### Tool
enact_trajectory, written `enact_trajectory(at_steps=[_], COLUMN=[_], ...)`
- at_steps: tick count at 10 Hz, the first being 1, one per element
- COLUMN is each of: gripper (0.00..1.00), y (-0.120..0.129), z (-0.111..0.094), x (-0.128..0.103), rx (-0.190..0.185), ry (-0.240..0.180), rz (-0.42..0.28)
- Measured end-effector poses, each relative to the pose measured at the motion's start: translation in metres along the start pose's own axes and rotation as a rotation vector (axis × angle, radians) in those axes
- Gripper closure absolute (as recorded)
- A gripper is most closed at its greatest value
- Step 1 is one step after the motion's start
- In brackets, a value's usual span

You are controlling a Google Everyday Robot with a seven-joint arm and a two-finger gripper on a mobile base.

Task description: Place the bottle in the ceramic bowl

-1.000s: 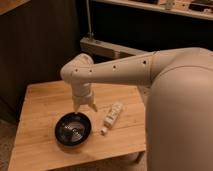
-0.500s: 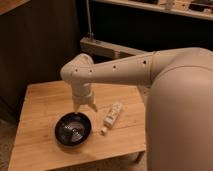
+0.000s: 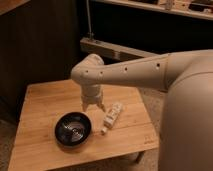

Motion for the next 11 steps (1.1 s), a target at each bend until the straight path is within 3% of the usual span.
enact_trajectory(at_steps=[3,7,9,10,11], gripper=[0.35,0.35,0.35,0.35,0.35], y=[-0.059,-0.101,-0.121,-0.137,-0.151], z=[0.005,0.02,0.025,0.029,0.033], x=[-0.01,-0.033,-0.048,-0.058,-0.07], rx=[0.018,-0.016,-0.063,-0.103,-0.166], ry=[-0.025,-0.03,-0.009,0.007,0.028], rz=[0.183,0.315,0.371,0.399,0.421])
